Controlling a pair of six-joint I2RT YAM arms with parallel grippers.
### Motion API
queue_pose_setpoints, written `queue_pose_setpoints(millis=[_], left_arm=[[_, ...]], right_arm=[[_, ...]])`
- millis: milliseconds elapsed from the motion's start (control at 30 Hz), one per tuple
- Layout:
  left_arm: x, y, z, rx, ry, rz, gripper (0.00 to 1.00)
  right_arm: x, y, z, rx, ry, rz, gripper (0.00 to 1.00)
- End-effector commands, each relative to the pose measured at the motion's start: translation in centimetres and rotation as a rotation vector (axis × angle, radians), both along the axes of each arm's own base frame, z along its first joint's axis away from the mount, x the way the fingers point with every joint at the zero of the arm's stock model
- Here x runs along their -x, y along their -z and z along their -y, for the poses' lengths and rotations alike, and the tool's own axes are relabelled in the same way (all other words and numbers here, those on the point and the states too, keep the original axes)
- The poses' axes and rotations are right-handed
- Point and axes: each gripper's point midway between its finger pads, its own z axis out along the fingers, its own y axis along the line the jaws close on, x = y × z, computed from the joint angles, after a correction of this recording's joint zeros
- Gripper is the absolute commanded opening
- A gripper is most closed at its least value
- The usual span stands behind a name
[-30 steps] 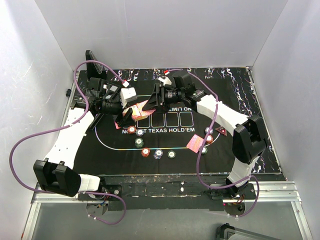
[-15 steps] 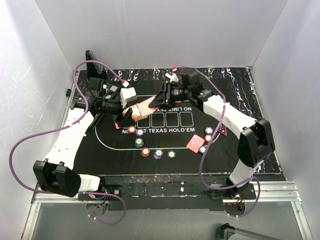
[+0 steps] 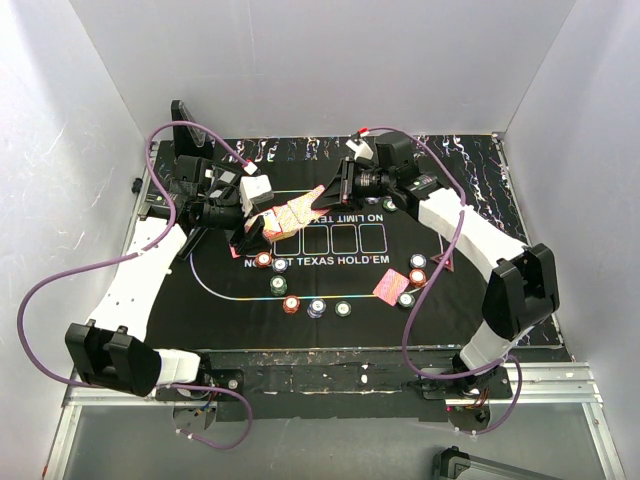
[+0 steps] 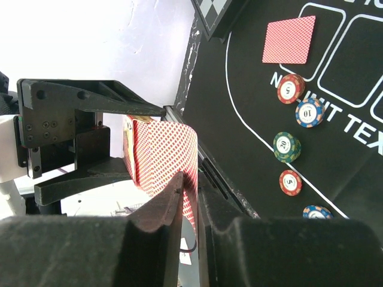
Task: Distribute texas hold em gaming equipment
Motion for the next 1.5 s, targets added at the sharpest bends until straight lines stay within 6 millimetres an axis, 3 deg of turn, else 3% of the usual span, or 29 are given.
queue_pose_setpoints(millis=[0,100,333,500,667,867,900,1067,1167,1333,1433,1467], left_arm=[[0.8,-2.8,0.7,0.061,0.036,0.085,0.00],[0.9,-2.8,0.6,0.063,0.036,0.083,0.00],[1.0,-2.8,0.7,0.065,0.034,0.076,0.00],[1.1,-2.8,0.6,0.058,0.032,0.076,0.00],[1.3,-3.1,0.7,0.068,0.031,0.066,0.00],[1.4,-2.5,0.4,0.049,0.028,0.051,0.00],[1.5,-2.4,0.4,0.044,0.027,0.044,0.00],[1.7,-2.1,0.3,0.035,0.031,0.032,0.00],[1.7,-2.3,0.3,0.038,0.030,0.032,0.00],[1.9,-2.5,0.3,0.044,0.031,0.026,0.00],[2.0,-2.2,0.4,0.045,0.036,0.017,0.00],[2.0,-2.2,0.4,0.046,0.036,0.013,0.00]], right_arm=[[-0.6,-3.1,1.5,-0.019,0.039,0.087,0.15],[-1.3,-3.3,2.3,-0.021,0.072,0.088,0.01],[-2.5,-4.7,3.5,-0.081,0.102,0.084,0.01],[-4.1,-3.0,4.0,-0.124,0.128,0.033,0.01],[-5.4,2.4,-0.1,-0.081,0.052,-0.065,0.01],[-5.4,9.0,-7.5,-0.003,-0.066,-0.176,0.01],[-5.6,8.9,-9.0,-0.007,-0.087,-0.172,0.01],[-6.4,12.9,-13.7,0.032,-0.134,-0.193,0.01],[-6.8,14.1,-15.5,0.036,-0.146,-0.177,0.01],[-7.3,17.1,-16.6,0.062,-0.120,-0.208,0.03],[-7.5,18.9,-16.9,0.086,-0.099,-0.219,0.21],[-7.6,19.4,-16.9,0.094,-0.091,-0.228,0.32]])
